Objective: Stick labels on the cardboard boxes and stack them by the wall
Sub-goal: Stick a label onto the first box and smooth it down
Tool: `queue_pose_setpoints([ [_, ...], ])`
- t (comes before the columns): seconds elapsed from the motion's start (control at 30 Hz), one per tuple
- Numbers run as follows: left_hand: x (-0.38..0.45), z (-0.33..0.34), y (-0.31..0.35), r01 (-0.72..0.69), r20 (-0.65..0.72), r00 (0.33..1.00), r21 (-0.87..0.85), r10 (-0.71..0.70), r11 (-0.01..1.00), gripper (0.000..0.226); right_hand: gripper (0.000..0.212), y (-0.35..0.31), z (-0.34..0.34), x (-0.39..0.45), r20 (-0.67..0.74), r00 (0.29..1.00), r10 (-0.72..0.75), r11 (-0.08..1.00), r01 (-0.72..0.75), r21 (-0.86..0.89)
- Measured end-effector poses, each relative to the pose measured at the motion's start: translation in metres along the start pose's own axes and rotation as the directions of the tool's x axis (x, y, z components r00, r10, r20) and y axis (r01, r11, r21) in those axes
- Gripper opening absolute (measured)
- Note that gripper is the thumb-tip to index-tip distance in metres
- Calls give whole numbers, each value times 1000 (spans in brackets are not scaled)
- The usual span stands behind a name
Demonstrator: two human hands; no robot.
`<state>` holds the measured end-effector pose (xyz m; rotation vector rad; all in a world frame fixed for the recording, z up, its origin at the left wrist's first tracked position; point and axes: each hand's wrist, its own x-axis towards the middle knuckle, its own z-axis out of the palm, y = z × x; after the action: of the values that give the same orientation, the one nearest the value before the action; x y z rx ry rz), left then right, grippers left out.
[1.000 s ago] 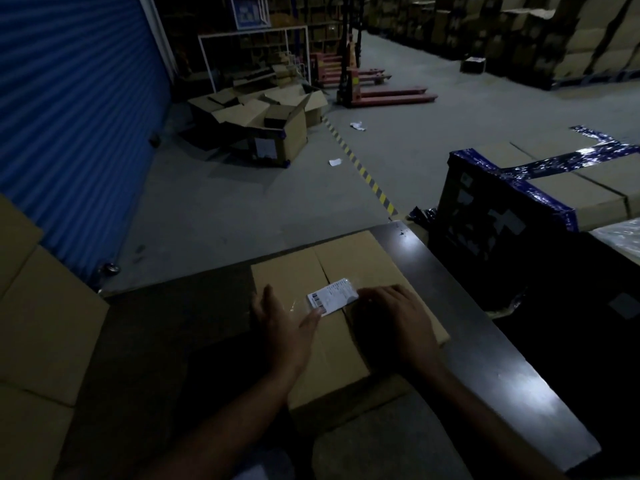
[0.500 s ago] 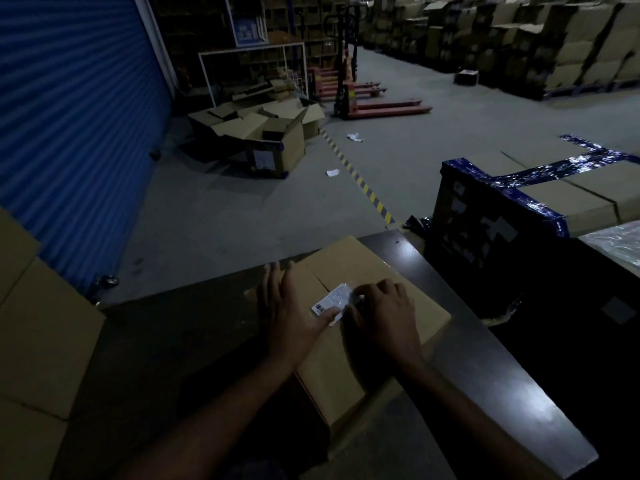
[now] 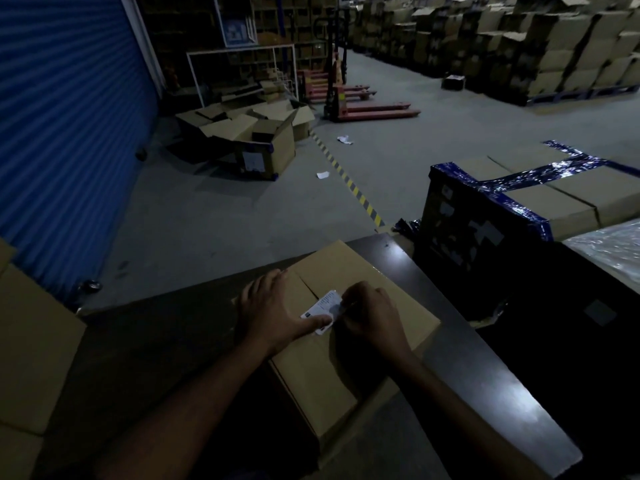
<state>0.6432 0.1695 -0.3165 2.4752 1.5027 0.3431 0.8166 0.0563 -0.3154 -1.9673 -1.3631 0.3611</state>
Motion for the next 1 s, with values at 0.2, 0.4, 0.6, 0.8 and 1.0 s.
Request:
queue_pose_setpoints([
  [0.2, -3, -4, 1, 3, -4, 1000, -3, -3, 1000, 133, 24, -1, 0, 1, 19, 1000, 21, 1000, -21, -4],
  [0.4, -5, -4, 0, 12, -35, 999, 14, -12, 1000, 133, 25, -4, 0, 0, 25, 1000, -3, 1000, 3, -1],
  [0.6, -12, -6, -3, 56, -66, 996, 17, -55, 998, 133, 26, -6, 3, 1, 51, 998, -24, 1000, 24, 5],
  [0.8, -17, -6, -5, 74, -78, 994, 5, -73, 997, 131, 20, -3, 7, 8, 80, 997, -13, 999, 10, 34],
  [1.0, -20, -7, -5, 89, -67, 994, -7, -89, 996, 131, 28, -5, 8, 8, 109, 992, -56, 996, 48, 77],
])
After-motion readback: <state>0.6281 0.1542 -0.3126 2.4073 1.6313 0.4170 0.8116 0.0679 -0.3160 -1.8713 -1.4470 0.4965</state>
